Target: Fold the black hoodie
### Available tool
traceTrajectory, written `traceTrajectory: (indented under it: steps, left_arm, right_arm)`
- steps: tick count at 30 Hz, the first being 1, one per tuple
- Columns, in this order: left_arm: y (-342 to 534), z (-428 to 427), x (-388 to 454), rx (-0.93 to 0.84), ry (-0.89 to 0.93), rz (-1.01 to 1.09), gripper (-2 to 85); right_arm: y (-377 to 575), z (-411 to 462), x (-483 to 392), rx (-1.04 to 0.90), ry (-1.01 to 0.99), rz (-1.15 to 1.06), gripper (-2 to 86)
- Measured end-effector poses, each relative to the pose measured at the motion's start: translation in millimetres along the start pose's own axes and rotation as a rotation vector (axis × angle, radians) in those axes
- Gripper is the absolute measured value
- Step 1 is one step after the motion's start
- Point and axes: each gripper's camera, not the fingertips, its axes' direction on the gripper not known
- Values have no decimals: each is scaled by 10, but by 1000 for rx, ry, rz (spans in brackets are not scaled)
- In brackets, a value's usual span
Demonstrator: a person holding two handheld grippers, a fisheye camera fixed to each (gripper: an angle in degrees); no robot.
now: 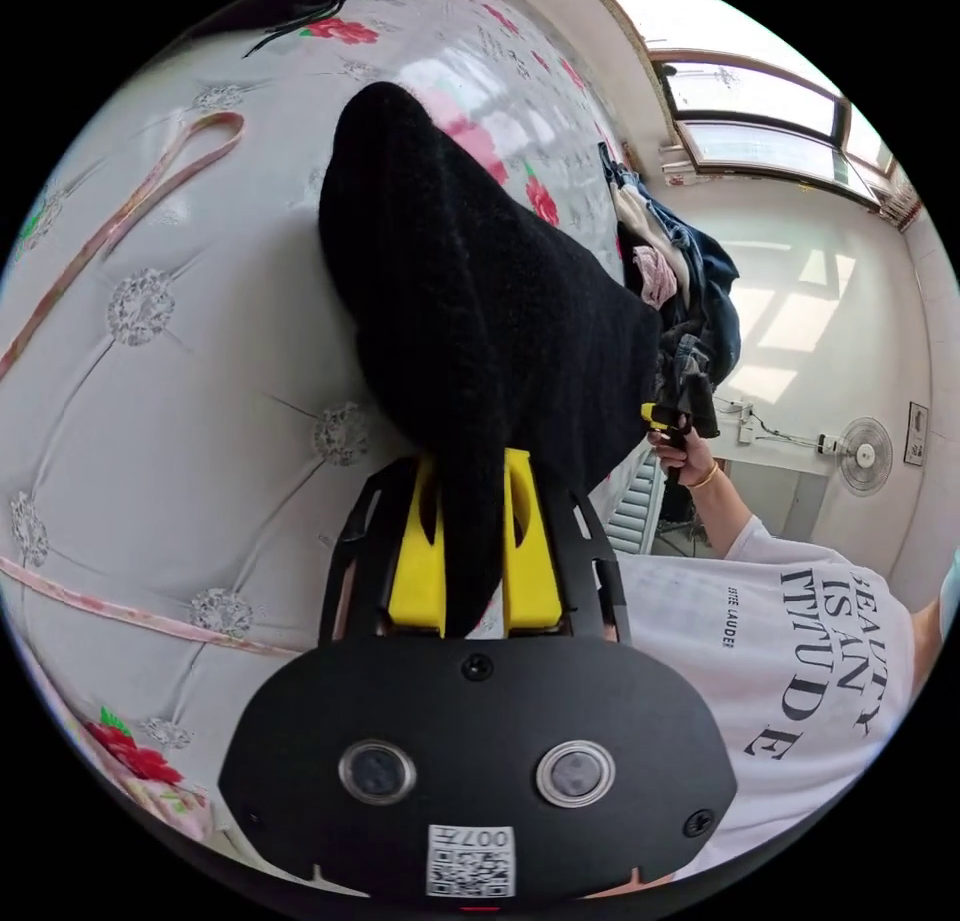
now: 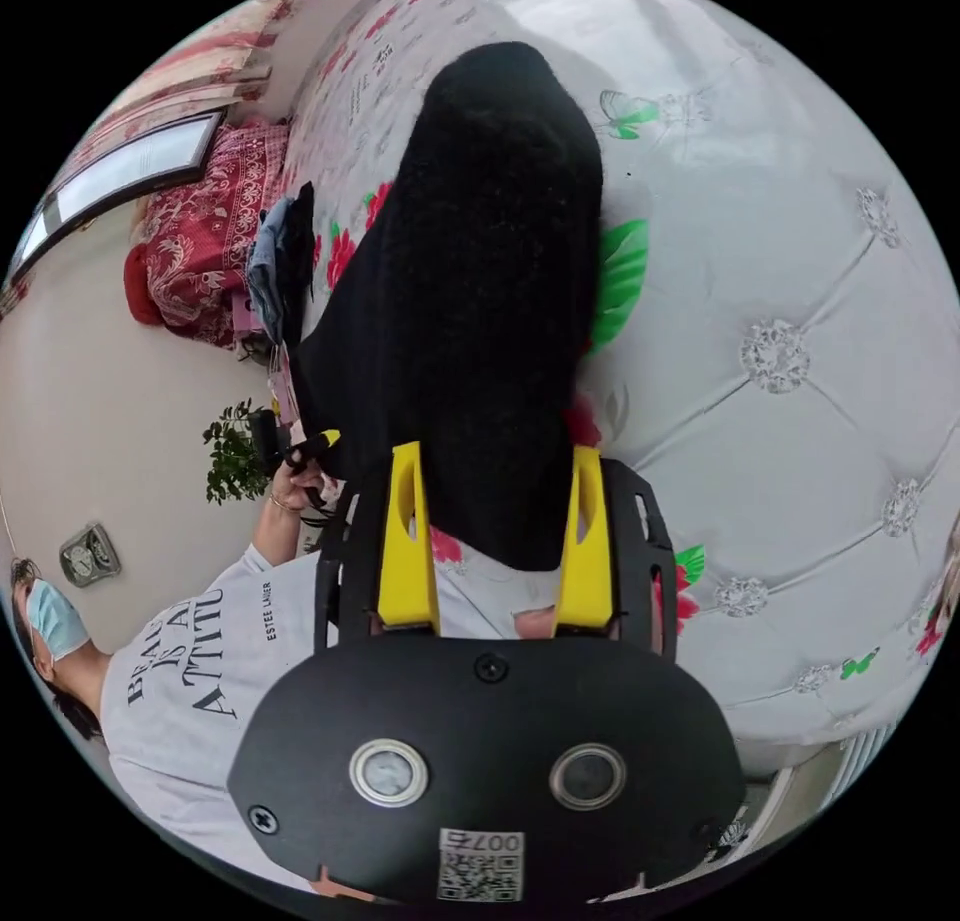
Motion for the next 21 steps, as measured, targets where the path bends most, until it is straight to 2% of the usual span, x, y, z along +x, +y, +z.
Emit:
traceTrajectory:
  steps: [2,7,10,13,17,21]
  left_arm:
    - [-25,-49,23,-6,13,2,71]
    - [-92,-496,213,86,132,60,65]
    - [-245,-916,405,167,193,118,63]
    - [-509,-1515,756,212,178,229,62]
    - [-659,-2808,1341,338,68,397,62]
    - [-587,-4297,1699,534,-69,457,62]
  right_arm:
    - [-28,25,-95,-8,-97,-29,68]
    - [-188,-5,-432,-36,-145,-86,15]
    - [-304,-190,-954,25,-264,-202,5]
    - [-496,-357,-1743,51,-236,-364,2]
    - [-766,-514,-2957,95,-229,-593,3]
    - [-999,-556,-3958,163,-300,-766,7]
